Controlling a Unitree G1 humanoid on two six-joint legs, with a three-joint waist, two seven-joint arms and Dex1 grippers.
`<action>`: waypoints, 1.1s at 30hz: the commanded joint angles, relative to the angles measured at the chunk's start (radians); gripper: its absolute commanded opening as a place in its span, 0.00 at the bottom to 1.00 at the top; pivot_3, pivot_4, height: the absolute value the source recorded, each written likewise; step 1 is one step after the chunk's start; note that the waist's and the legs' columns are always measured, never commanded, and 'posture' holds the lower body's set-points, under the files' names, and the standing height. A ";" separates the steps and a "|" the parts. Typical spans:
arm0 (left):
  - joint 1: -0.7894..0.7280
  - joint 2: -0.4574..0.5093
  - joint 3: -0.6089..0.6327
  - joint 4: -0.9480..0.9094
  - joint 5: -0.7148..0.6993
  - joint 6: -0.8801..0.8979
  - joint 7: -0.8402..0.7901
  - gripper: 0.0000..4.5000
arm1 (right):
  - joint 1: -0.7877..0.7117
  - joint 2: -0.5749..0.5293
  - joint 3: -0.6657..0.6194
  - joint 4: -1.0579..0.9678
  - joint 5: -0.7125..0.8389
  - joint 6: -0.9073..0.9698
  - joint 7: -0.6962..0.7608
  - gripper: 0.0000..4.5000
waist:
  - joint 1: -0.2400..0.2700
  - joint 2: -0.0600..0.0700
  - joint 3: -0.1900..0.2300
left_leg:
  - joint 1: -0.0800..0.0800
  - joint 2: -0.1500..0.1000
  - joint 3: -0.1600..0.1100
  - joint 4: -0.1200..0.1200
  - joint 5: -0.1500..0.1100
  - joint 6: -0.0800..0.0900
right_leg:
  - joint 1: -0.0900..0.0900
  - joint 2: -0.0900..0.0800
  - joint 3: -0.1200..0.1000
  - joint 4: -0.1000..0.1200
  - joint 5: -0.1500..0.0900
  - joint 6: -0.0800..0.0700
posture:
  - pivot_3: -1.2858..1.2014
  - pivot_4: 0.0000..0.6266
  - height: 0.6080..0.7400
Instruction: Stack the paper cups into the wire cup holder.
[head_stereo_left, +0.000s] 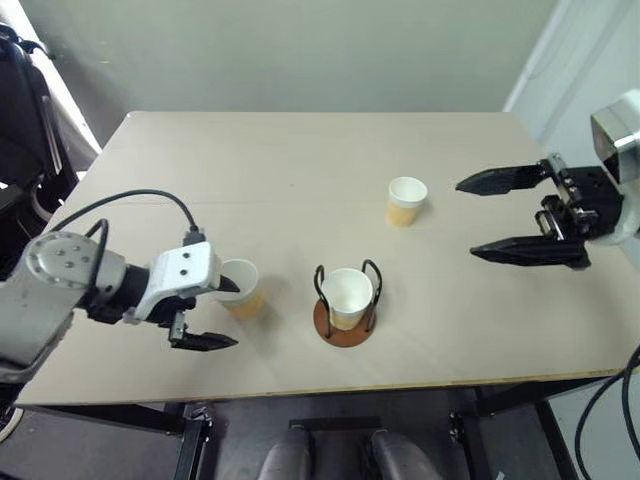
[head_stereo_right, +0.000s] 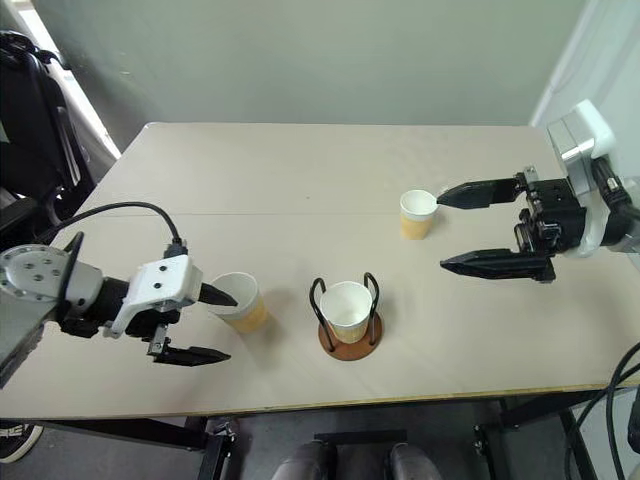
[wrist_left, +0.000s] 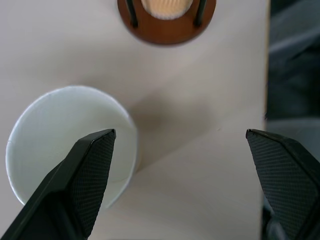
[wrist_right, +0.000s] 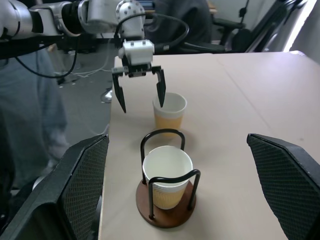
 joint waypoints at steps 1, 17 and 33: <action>-0.054 -0.028 -0.033 0.010 0.038 -0.019 -0.002 1.00 | 0.010 -0.032 -0.048 -0.049 0.032 0.003 -0.032 1.00 | 0.000 0.000 0.000 | 0.000 0.000 0.000 0.000 0.000 0.000 | 0.000 0.000 0.000 0.000 0.000 0.000 | 0.52 0.24 1.00; -0.108 -0.070 -0.035 0.023 0.017 -0.025 -0.085 0.01 | 0.090 -0.082 -0.121 -0.080 0.116 0.005 -0.089 1.00 | 0.001 0.000 0.000 | -0.001 0.000 0.000 0.003 0.000 0.001 | 0.001 0.000 0.000 -0.001 0.001 0.004 | 0.52 0.24 1.00; -0.823 -0.337 -0.127 0.306 -0.202 -0.084 -0.307 0.01 | 0.149 -0.089 -0.185 -0.136 0.240 0.027 -0.163 1.00 | 0.013 0.001 -0.001 | -0.001 -0.005 -0.001 0.009 0.001 0.008 | 0.007 -0.004 0.001 -0.003 0.004 0.011 | 0.52 0.24 1.00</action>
